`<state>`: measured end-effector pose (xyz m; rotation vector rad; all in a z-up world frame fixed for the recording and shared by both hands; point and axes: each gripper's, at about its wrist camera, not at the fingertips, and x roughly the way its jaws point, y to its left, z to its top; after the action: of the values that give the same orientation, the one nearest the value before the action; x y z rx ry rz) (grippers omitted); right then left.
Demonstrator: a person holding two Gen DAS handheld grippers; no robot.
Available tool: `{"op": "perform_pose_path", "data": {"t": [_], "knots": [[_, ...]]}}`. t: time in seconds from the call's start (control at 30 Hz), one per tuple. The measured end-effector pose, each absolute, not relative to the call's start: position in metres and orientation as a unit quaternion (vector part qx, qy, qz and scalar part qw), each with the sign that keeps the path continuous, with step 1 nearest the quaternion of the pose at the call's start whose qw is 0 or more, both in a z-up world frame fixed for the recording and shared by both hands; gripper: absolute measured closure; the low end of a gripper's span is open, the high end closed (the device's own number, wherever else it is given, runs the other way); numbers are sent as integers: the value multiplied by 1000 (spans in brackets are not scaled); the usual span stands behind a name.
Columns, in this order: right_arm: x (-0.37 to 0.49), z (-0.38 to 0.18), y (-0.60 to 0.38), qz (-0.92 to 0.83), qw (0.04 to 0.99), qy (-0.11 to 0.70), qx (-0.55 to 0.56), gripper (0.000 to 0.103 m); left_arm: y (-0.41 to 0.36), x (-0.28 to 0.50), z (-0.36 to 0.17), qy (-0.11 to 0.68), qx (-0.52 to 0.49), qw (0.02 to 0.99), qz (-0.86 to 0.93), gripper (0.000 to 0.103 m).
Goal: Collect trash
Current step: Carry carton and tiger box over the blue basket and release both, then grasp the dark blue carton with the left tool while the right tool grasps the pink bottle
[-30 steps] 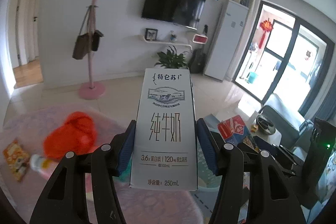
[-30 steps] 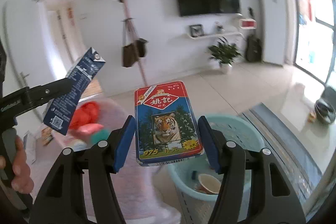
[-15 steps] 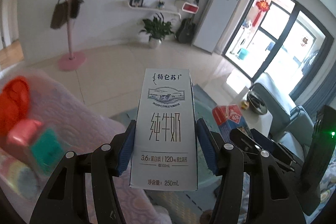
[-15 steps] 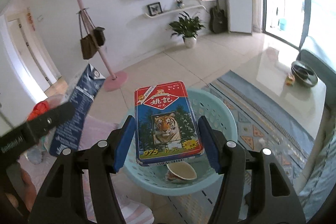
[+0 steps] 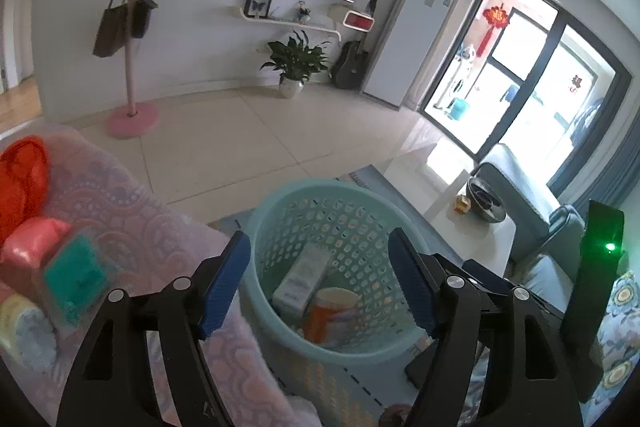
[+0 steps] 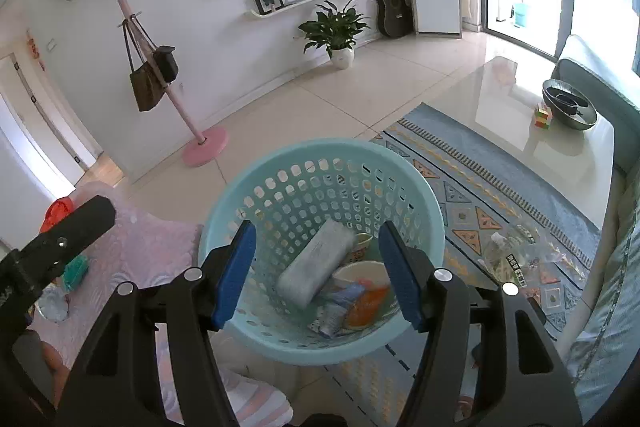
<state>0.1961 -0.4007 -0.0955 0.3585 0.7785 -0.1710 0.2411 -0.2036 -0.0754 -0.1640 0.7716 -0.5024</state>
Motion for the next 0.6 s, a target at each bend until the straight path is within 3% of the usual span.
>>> {"op": "perform_pose_path", "data": {"t": [0.33, 0.6], "knots": [[181, -57, -350, -28, 930, 340, 139, 43, -143, 198, -49, 335, -119, 906, -230, 33], [172, -20, -258, 81, 947, 298, 90, 43, -43, 139, -30, 289, -148, 935, -145, 32]]}}
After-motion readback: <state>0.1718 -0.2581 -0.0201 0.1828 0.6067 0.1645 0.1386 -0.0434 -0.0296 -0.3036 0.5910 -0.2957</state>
